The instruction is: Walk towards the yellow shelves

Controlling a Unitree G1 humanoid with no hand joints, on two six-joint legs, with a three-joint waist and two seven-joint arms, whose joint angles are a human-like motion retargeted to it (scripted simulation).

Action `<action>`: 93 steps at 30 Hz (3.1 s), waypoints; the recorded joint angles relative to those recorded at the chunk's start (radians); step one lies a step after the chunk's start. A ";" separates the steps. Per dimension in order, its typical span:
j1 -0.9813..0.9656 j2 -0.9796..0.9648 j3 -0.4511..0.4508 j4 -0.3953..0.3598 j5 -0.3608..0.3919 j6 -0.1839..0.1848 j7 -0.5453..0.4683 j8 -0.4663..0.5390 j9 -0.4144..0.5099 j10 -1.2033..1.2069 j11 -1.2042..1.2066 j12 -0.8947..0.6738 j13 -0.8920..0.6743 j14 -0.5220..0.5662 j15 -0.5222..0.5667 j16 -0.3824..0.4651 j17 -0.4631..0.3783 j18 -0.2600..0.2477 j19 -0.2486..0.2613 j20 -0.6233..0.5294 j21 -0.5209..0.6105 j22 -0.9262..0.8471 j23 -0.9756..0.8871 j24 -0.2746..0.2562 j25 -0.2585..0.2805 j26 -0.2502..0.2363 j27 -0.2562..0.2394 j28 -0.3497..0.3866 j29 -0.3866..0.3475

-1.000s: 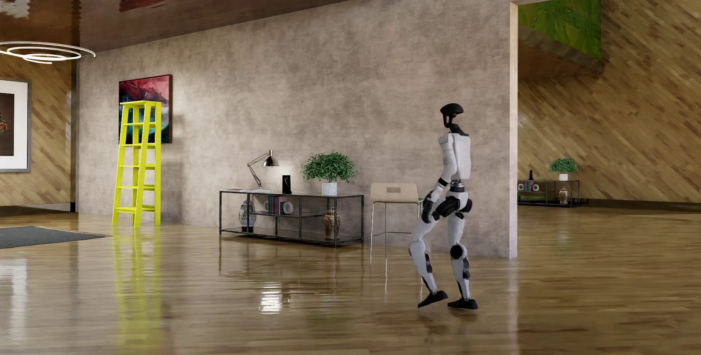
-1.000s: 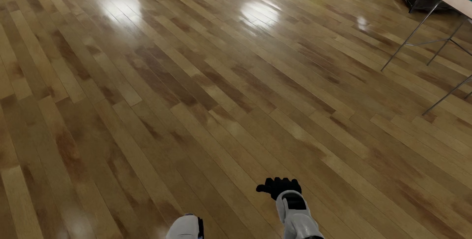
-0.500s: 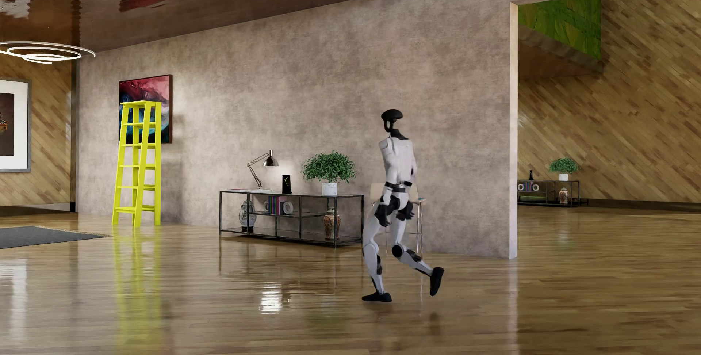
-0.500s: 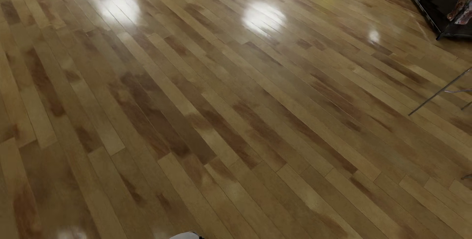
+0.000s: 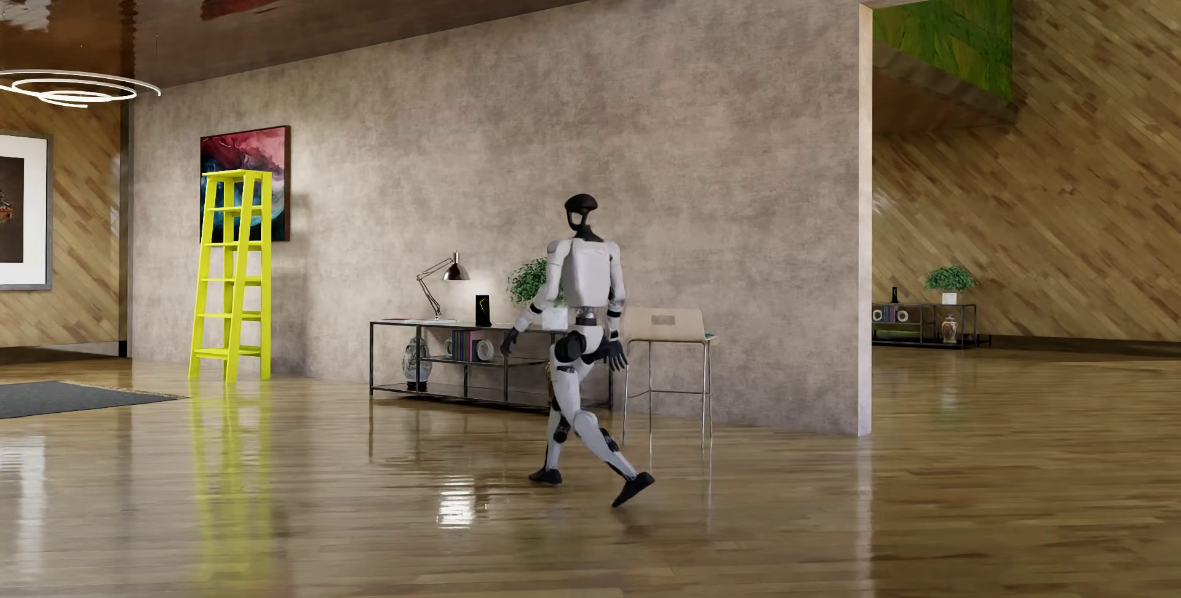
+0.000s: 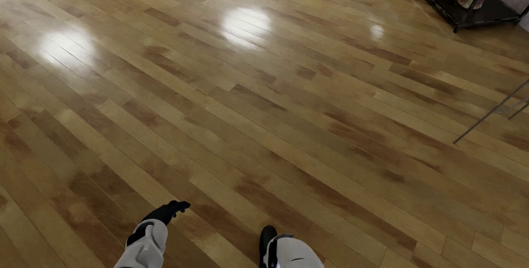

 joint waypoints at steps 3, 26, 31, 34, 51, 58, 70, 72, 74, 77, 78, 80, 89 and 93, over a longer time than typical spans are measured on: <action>-0.242 0.117 0.020 0.191 0.044 0.064 -0.077 -0.050 0.012 0.586 0.094 0.071 -0.082 0.279 -0.176 -0.015 0.057 0.009 0.002 -0.034 -0.073 -0.046 0.014 0.025 0.044 0.013 0.060 -0.045 -0.116; -0.717 0.464 0.196 0.000 0.012 -0.031 0.036 0.171 0.003 0.086 0.803 0.526 -0.158 -0.003 -0.061 -0.225 -0.053 0.177 0.261 0.270 0.303 0.020 0.141 -0.064 0.089 0.122 0.115 0.083 -0.102; -0.434 0.043 0.084 -0.077 -0.148 -0.058 -0.044 0.209 -0.003 -0.074 0.666 0.294 0.194 -0.111 -0.127 -0.152 0.034 0.120 0.149 0.169 0.054 0.016 -0.062 -0.059 0.294 0.016 0.087 0.117 -0.146; -0.267 0.002 0.046 -0.103 -0.137 -0.063 -0.067 0.192 -0.003 -0.181 0.018 0.131 0.248 -0.177 -0.068 -0.059 0.020 0.088 0.169 0.059 0.059 -0.006 -0.026 -0.029 0.252 -0.039 0.069 0.066 -0.082; -0.820 0.506 0.136 0.220 0.116 0.101 -0.111 0.161 0.016 0.568 -0.113 0.450 -0.278 0.175 -0.333 -0.064 -0.080 0.072 0.144 0.108 0.222 -0.142 -0.019 -0.125 -0.067 -0.002 -0.097 0.100 -0.149; -0.891 0.818 0.163 0.080 0.153 0.084 -0.032 0.134 -0.004 -0.334 -0.195 0.590 -0.387 0.177 -0.462 -0.116 -0.119 0.035 0.184 0.231 0.156 0.018 -0.262 -0.097 0.316 0.070 -0.060 0.086 -0.275; -0.472 0.105 0.090 -0.096 -0.174 -0.079 -0.077 0.176 -0.008 -0.076 0.763 0.216 0.113 -0.069 -0.122 -0.195 0.010 0.125 0.174 0.180 0.146 0.077 0.007 -0.015 0.178 -0.051 0.080 0.132 -0.063; -0.376 0.032 0.062 -0.119 -0.238 -0.082 -0.123 0.108 -0.010 -0.115 0.465 0.099 0.186 -0.122 -0.117 -0.175 0.048 0.105 0.162 0.131 0.099 0.029 -0.032 -0.023 0.189 -0.160 0.015 0.196 -0.050; -0.272 0.047 0.046 -0.134 -0.212 -0.086 -0.136 0.025 -0.015 -0.185 -0.035 0.010 0.200 -0.159 -0.049 -0.150 0.065 0.085 0.175 0.093 0.084 -0.033 -0.031 -0.037 0.162 -0.203 -0.004 0.248 -0.008; -0.111 0.013 0.044 -0.135 -0.059 -0.078 -0.103 0.131 -0.019 -0.260 -0.378 -0.034 0.164 -0.197 -0.153 -0.104 0.047 0.063 0.273 0.045 0.104 -0.139 -0.041 -0.057 0.059 -0.178 -0.041 0.284 0.011; -0.064 0.004 0.047 -0.129 -0.040 -0.072 -0.080 0.101 -0.019 -0.248 -0.306 -0.020 0.147 -0.197 -0.093 -0.092 0.048 0.053 0.208 0.041 0.088 -0.164 -0.056 -0.077 0.048 -0.168 -0.046 0.284 -0.010; -0.019 0.000 0.034 -0.083 -0.024 -0.043 -0.071 0.080 -0.013 -0.149 -0.135 0.016 0.136 -0.104 0.033 -0.065 0.089 0.038 0.108 0.003 0.005 -0.148 -0.121 -0.078 0.092 -0.117 -0.008 0.245 -0.092; -0.719 0.407 0.095 0.247 0.123 0.079 -0.144 0.081 0.002 0.761 -0.100 0.376 -0.182 0.171 -0.276 -0.105 0.026 0.069 0.094 0.185 0.147 0.016 0.041 -0.176 0.045 0.051 -0.005 0.137 -0.189; -0.884 0.597 0.153 0.217 0.147 0.075 -0.170 0.156 -0.003 0.143 -0.179 0.540 -0.293 0.201 -0.388 -0.117 0.020 0.043 0.133 0.255 0.151 -0.028 -0.096 -0.189 0.147 0.021 -0.090 0.250 -0.220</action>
